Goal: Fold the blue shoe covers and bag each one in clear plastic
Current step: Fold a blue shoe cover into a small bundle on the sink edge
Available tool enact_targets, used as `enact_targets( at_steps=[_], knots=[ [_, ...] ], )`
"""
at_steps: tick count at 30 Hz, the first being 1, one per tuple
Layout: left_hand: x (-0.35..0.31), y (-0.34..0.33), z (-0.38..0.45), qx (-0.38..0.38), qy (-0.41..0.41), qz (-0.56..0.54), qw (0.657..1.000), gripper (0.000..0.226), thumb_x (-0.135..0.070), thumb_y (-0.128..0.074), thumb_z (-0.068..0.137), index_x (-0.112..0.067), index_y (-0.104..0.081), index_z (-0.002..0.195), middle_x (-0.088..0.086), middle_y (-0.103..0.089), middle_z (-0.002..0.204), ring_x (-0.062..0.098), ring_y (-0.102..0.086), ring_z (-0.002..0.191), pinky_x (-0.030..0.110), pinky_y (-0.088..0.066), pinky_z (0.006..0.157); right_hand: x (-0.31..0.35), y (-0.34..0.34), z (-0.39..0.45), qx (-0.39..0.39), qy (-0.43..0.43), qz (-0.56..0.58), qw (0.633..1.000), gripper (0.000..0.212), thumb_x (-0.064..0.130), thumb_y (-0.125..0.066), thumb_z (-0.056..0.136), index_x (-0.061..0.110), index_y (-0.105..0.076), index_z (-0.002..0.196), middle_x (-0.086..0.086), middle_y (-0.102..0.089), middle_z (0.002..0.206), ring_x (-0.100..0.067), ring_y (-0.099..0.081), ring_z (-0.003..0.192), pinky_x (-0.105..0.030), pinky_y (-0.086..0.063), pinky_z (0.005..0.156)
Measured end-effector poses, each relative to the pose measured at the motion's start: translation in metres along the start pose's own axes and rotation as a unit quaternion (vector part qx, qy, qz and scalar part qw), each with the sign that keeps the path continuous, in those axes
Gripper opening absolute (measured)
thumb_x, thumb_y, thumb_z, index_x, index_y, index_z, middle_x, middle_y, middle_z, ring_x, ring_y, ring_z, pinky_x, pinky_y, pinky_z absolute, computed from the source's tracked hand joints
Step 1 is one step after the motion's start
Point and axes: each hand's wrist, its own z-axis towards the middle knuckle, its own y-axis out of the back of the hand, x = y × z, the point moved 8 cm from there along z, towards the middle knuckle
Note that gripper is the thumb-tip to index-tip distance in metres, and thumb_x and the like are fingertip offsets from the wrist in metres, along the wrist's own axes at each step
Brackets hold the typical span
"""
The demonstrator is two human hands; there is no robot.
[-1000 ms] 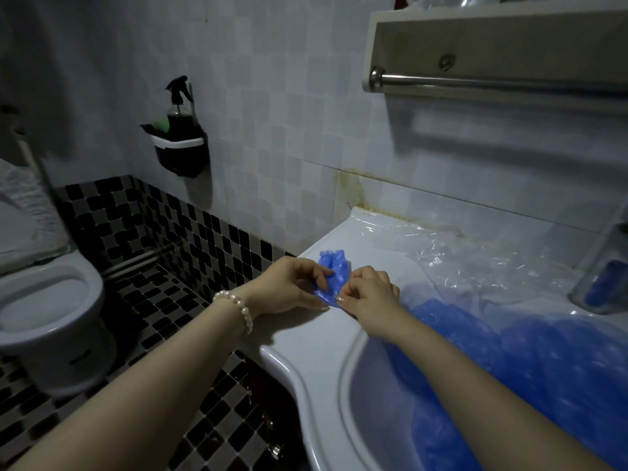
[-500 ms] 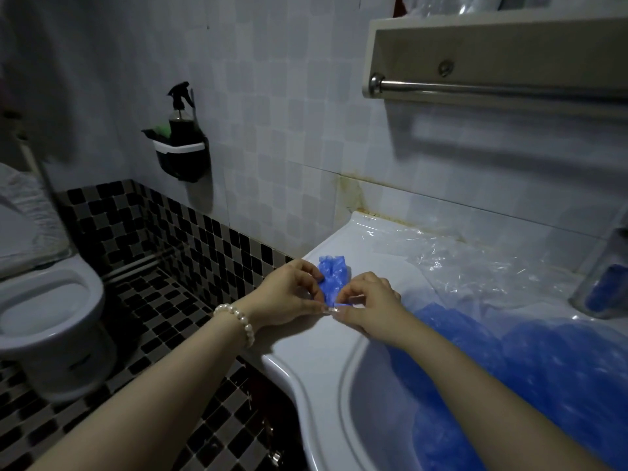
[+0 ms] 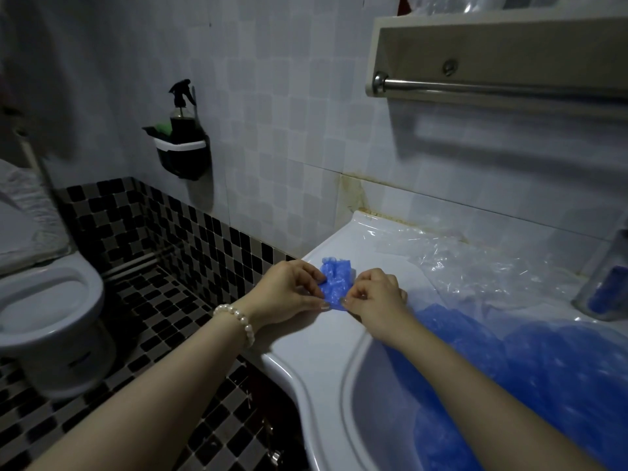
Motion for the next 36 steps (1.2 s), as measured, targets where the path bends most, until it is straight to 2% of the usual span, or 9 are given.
enact_targets(
  at_steps=[4,7,10,14,19,22,26,32,36],
  knots=[
    [0.0,0.001,0.0,-0.005,-0.001,0.005,1.0,0.015,-0.009,-0.078,0.075,-0.015,-0.07,0.064,-0.006,-0.062,0.1,0.01,-0.062,0.091,0.028,-0.051,0.088,0.004,0.001,-0.004,-0.056,0.042,0.016,0.997,0.03,0.028,-0.066,0.083,0.037,-0.043,0.067,0.008,-0.051,0.108,-0.015,-0.047,0.11,-0.029,-0.029,0.095],
    [-0.001,0.001,-0.001,-0.009,0.001,0.017,1.0,0.021,-0.01,-0.075,0.077,-0.019,-0.067,0.06,-0.009,-0.06,0.1,0.01,-0.061,0.093,0.029,-0.051,0.087,0.0,0.003,-0.009,-0.087,0.094,0.11,0.986,0.024,0.022,-0.079,0.073,0.037,-0.06,0.072,0.015,-0.05,0.092,-0.014,-0.052,0.098,-0.043,-0.046,0.091],
    [-0.003,0.001,-0.001,-0.02,-0.006,0.03,0.999,0.027,-0.012,-0.076,0.075,-0.027,-0.062,0.058,-0.011,-0.06,0.099,0.007,-0.06,0.092,0.025,-0.049,0.088,-0.004,0.005,-0.006,-0.067,0.094,0.114,0.987,0.015,0.026,-0.084,0.066,0.024,-0.074,0.076,0.014,-0.05,0.091,-0.015,-0.051,0.1,-0.043,-0.049,0.088],
    [-0.007,0.002,-0.002,-0.025,-0.042,0.037,0.998,0.019,-0.018,-0.084,0.068,-0.022,-0.066,0.073,-0.01,-0.059,0.097,0.004,-0.058,0.091,0.013,-0.044,0.087,0.001,0.005,-0.001,-0.052,0.101,0.048,0.992,0.007,0.02,-0.072,0.081,0.014,-0.072,0.084,0.012,-0.047,0.096,-0.015,-0.043,0.109,-0.039,-0.039,0.098],
    [-0.004,0.0,0.0,-0.021,-0.032,0.05,0.998,0.013,-0.017,-0.08,0.073,-0.007,-0.075,0.082,-0.008,-0.059,0.101,0.011,-0.061,0.095,0.027,-0.048,0.091,0.0,-0.001,0.004,-0.024,0.071,-0.047,0.996,0.02,0.029,-0.049,0.096,0.017,-0.065,0.097,0.004,-0.048,0.119,-0.016,-0.035,0.118,-0.027,-0.022,0.096],
    [-0.003,0.001,-0.001,-0.026,-0.027,0.038,0.999,0.008,-0.014,-0.075,0.079,-0.006,-0.075,0.078,-0.008,-0.058,0.1,0.012,-0.062,0.095,0.028,-0.049,0.09,-0.001,-0.001,0.0,-0.057,0.064,-0.019,0.996,0.008,0.03,-0.056,0.092,0.026,-0.061,0.087,0.006,-0.051,0.111,-0.016,-0.043,0.114,-0.03,-0.026,0.094],
    [-0.003,0.002,0.0,-0.033,-0.012,0.033,0.999,0.008,-0.011,-0.073,0.079,-0.006,-0.074,0.073,-0.009,-0.056,0.098,0.011,-0.059,0.094,0.026,-0.047,0.089,-0.001,0.003,-0.011,-0.092,0.112,0.105,0.984,0.028,0.03,-0.079,0.073,0.042,-0.054,0.071,0.016,-0.052,0.091,-0.007,-0.049,0.098,-0.038,-0.041,0.093],
    [-0.001,0.006,-0.003,-0.056,-0.022,0.056,0.997,0.011,-0.039,-0.075,0.065,-0.037,-0.065,0.065,-0.017,-0.053,0.095,0.008,-0.054,0.098,0.04,-0.037,0.1,0.002,-0.001,0.0,-0.058,0.092,-0.013,0.994,0.008,0.029,-0.058,0.092,0.026,-0.058,0.085,0.01,-0.046,0.105,-0.013,-0.037,0.114,-0.024,-0.022,0.089],
    [-0.005,0.008,-0.006,-0.062,-0.015,0.096,0.993,0.028,-0.037,-0.084,0.065,-0.041,-0.058,0.055,-0.015,-0.053,0.092,0.006,-0.042,0.099,0.027,-0.021,0.091,0.0,-0.004,0.003,-0.042,0.059,-0.08,0.994,0.018,0.033,-0.045,0.097,0.024,-0.061,0.095,0.005,-0.046,0.119,-0.016,-0.033,0.118,-0.029,-0.023,0.097]
  ],
)
